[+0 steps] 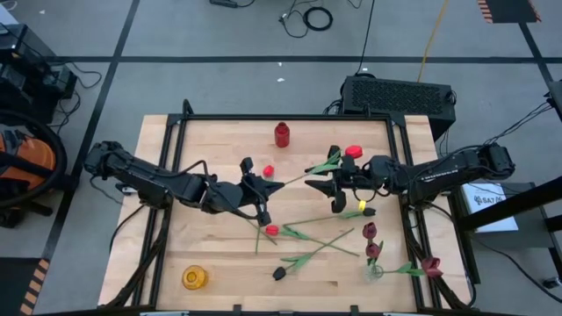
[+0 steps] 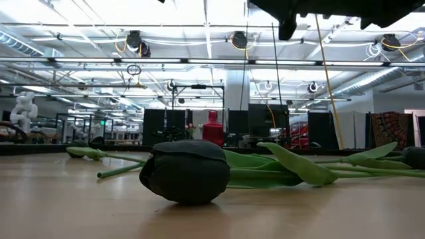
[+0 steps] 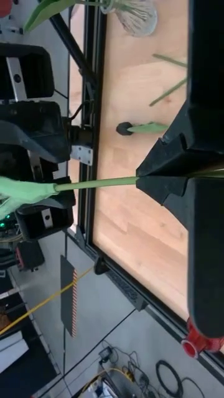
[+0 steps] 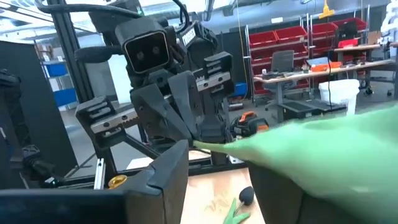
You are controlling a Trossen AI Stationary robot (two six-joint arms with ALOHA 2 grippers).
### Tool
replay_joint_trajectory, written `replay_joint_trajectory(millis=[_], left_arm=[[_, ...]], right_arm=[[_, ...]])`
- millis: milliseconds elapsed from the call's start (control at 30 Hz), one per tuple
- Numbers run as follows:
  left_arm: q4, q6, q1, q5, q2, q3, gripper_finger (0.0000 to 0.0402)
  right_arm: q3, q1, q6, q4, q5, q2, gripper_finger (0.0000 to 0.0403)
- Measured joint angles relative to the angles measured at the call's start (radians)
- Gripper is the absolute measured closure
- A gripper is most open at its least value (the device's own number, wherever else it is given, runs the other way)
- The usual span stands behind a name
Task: Sort flowers into vase by color
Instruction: Put the top right red flower into the yellow vase
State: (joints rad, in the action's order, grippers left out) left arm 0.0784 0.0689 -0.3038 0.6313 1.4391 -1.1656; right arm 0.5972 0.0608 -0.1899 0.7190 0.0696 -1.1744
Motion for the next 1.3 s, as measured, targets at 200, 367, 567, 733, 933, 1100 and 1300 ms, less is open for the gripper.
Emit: replay_joint_trajectory(millis=[200,367,567,733,933,1100,1300], left_arm=[[0.002,0.003,-0.009,0.001,0.000,0.000,0.0402],[0.009,0.003,-0.013,0.003,0.000,0.000,0.0402],[0.031,0.003,-0.013,0.003,0.000,0.000,0.0401],[0.048,0.027,-0.013,-0.010,0.000,0.000,0.0379],[0.113,0.056,-0.013,-0.012,0.000,0.000,0.0325],[0.119,0.057,-0.013,0.003,-0.001,0.000,0.0288],[0.127,0.083,-0.016,0.007,-0.027,0.001,0.0279]], right_arm=[[0.000,0.000,0.006,0.018,0.003,0.000,0.0302],[0.000,0.000,0.019,0.020,0.003,0.000,0.0378],[0.000,0.000,0.019,0.024,0.003,-0.001,0.0390],[0.000,0.000,0.019,0.024,0.003,-0.002,0.0399],[0.000,-0.001,0.019,0.021,0.011,0.000,0.0399],[0.083,-0.001,0.022,-0.178,0.011,0.000,0.0399],[0.193,0.000,0.034,-0.416,0.010,-0.005,0.0399]])
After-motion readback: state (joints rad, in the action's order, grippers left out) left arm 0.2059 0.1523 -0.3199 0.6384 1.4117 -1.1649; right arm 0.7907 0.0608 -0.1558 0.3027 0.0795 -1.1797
